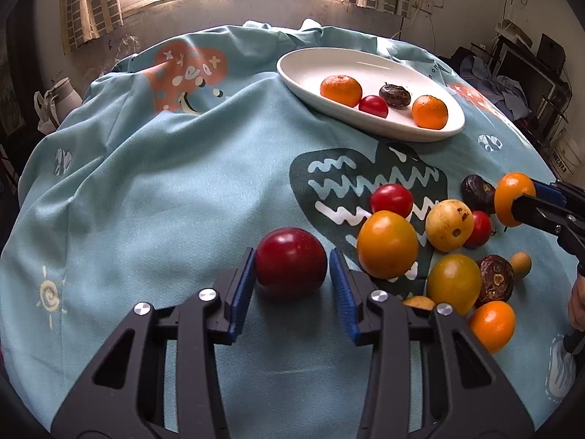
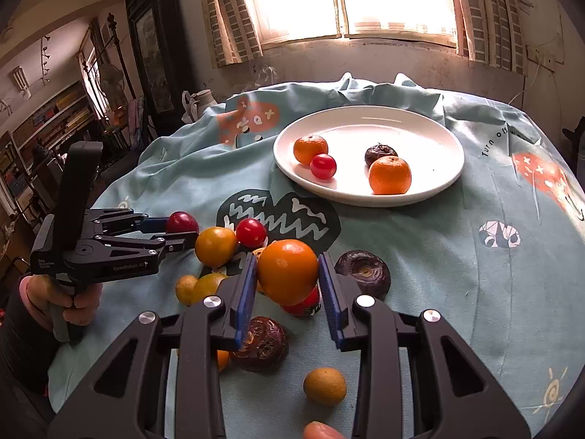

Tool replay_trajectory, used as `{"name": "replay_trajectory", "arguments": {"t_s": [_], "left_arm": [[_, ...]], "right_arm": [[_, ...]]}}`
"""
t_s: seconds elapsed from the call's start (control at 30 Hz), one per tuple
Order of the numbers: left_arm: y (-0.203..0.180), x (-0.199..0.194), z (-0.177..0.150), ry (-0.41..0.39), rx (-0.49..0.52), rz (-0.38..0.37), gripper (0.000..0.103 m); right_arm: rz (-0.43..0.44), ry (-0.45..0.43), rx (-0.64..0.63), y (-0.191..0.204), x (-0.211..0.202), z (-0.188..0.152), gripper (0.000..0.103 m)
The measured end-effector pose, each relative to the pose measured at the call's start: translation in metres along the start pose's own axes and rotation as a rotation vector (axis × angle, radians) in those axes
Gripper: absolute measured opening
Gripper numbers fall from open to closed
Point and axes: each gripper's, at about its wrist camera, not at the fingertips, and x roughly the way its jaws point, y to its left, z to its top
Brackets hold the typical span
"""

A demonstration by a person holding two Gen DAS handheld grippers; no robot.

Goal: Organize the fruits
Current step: 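Grasp an orange tomato with the right gripper while the left gripper grasps a red plum, then set the orange tomato and red plum on the plate and open both grippers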

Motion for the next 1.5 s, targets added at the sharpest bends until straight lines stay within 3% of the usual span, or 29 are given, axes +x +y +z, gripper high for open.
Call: {"name": "replay_trajectory", "arguments": {"t_s": [0.3,0.57,0.77,0.93,1.03,1.2,1.23,1.27,1.3,1.33,1.4,1.5], "left_arm": [[-0.001,-0.004,0.000,-0.019,-0.005,0.005,0.038],[-0.007,-0.024,0.009,-0.068,-0.019,-0.085,0.038],[-0.027,-0.026,0.065,-0.108,0.030,-0.154,0.038],[-0.050,0.006,0.127,-0.123,0.053,-0.167,0.038],[-0.063,0.035,0.151,-0.095,0.062,-0.166,0.038],[-0.079,0.073,0.167,-0.037,0.077,-0.141,0.039],[-0.080,0.077,0.168,-0.028,0.077,-0.133,0.041],[-0.081,0.077,0.168,-0.029,0.077,-0.118,0.049],[-0.080,0.074,0.166,-0.041,0.077,-0.092,0.069],[-0.079,0.068,0.165,-0.062,0.078,-0.048,0.081],[-0.073,0.051,0.159,-0.092,0.080,-0.032,0.090],[-0.063,0.020,0.144,-0.127,0.060,-0.049,0.094]], "right_arm": [[-0.008,-0.015,0.008,-0.004,-0.005,0.001,0.034],[-0.007,-0.052,0.024,-0.008,-0.013,0.006,0.034],[-0.072,-0.137,0.076,-0.037,-0.011,0.043,0.034],[-0.134,-0.136,0.194,-0.086,0.024,0.074,0.034],[-0.130,-0.119,0.250,-0.110,0.043,0.081,0.034],[-0.137,-0.103,0.230,-0.118,0.061,0.086,0.035],[-0.137,-0.102,0.228,-0.118,0.063,0.085,0.036],[-0.127,-0.096,0.224,-0.118,0.065,0.085,0.051],[-0.121,-0.087,0.223,-0.117,0.065,0.085,0.065],[-0.123,-0.090,0.229,-0.116,0.061,0.083,0.065],[-0.114,-0.095,0.232,-0.114,0.052,0.082,0.065],[-0.122,-0.102,0.227,-0.105,0.035,0.081,0.066]]}}
